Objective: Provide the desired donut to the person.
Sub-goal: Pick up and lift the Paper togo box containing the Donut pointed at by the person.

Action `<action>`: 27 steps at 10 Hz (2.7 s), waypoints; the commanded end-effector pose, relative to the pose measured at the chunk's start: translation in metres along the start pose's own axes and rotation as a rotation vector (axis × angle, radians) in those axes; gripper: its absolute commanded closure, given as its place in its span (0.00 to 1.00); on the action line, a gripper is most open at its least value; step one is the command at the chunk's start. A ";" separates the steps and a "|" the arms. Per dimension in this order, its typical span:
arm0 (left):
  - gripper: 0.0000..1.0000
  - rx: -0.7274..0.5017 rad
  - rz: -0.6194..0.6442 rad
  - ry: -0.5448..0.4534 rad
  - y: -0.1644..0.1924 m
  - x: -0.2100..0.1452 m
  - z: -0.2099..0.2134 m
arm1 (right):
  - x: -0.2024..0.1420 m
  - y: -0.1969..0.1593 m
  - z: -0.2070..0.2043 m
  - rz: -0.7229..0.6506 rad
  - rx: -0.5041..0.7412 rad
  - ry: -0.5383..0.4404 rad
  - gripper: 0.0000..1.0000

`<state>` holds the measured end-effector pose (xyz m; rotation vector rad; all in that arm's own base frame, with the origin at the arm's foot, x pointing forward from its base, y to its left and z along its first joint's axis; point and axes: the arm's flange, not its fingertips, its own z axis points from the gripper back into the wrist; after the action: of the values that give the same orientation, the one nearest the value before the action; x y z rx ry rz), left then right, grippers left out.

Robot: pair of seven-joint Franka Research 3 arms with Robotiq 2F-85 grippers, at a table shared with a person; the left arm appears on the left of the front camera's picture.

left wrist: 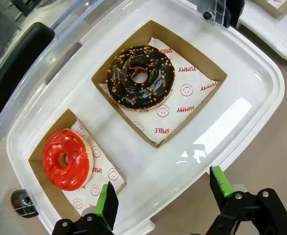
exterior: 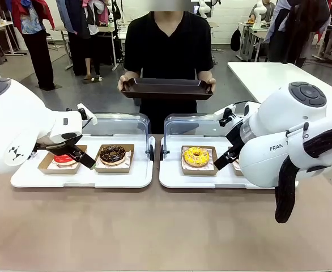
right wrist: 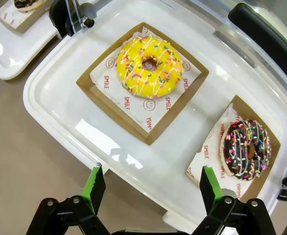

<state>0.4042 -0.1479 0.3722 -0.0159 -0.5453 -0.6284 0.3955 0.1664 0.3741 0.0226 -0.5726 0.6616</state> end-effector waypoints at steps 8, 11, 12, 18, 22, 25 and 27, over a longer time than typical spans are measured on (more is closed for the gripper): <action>0.00 -0.085 -0.021 0.090 0.006 -0.007 0.100 | -0.024 0.015 0.110 0.005 0.049 0.141 0.00; 0.00 -0.022 -0.055 0.073 0.007 -0.013 0.186 | -0.034 0.021 0.187 0.001 -0.017 0.214 0.00; 0.00 -0.012 -0.050 0.065 0.016 -0.007 0.203 | -0.028 0.018 0.208 -0.033 -0.030 0.198 0.00; 0.00 -0.036 -0.034 0.063 0.003 -0.009 0.195 | -0.029 0.016 0.208 -0.016 0.013 0.197 0.00; 0.00 -0.576 0.048 -0.166 0.070 -0.014 0.203 | -0.016 -0.108 0.213 0.081 0.922 0.138 0.00; 0.00 -0.884 -0.050 -0.424 0.123 -0.034 0.203 | -0.038 -0.177 0.211 0.253 1.133 0.000 0.00; 0.00 -0.950 -0.092 -0.488 0.162 -0.062 0.209 | -0.067 -0.212 0.207 0.297 1.196 -0.115 0.00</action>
<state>0.3412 0.0355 0.5524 -1.0265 -0.7303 -0.9106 0.3572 -0.0600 0.5529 1.0890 -0.2273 1.2093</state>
